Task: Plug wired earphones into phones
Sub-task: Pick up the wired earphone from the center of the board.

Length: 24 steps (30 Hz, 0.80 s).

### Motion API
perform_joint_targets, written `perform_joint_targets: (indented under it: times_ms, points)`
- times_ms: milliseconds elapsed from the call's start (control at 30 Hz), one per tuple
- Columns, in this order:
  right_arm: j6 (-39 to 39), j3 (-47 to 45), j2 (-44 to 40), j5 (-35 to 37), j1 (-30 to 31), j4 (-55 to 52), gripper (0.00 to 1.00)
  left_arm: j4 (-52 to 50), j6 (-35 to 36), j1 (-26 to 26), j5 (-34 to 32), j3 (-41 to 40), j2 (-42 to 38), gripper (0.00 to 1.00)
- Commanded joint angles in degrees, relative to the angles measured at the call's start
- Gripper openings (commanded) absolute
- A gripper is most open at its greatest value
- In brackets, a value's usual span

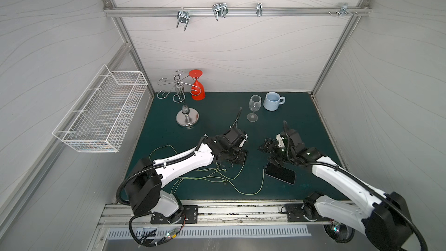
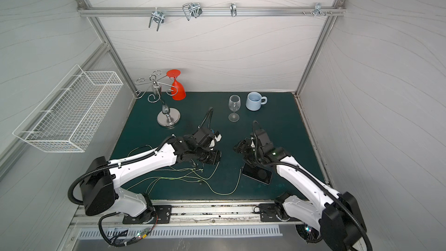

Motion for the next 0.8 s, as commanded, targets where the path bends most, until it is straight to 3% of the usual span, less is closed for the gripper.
perform_joint_targets:
  times_ms: [0, 167, 500, 767]
  points:
    - [7.1, 3.0, 4.0, 1.1, 2.0, 5.2, 0.83, 4.5, -0.7, 0.1, 2.0, -0.9, -2.5, 0.0]
    - [11.3, 5.1, 8.6, 0.1, 3.3, 8.9, 0.82, 5.5, -0.6, 0.1, 3.1, -2.1, -5.8, 0.0]
    - [11.2, 8.5, 12.3, -3.5, 4.9, 12.0, 0.77, 6.5, 1.7, 0.2, 5.2, -3.2, -11.5, 0.0]
    - [9.2, 12.3, 13.4, -4.5, 5.6, 10.9, 0.63, 8.4, 2.0, 0.2, 5.7, -3.8, -13.1, 0.0]
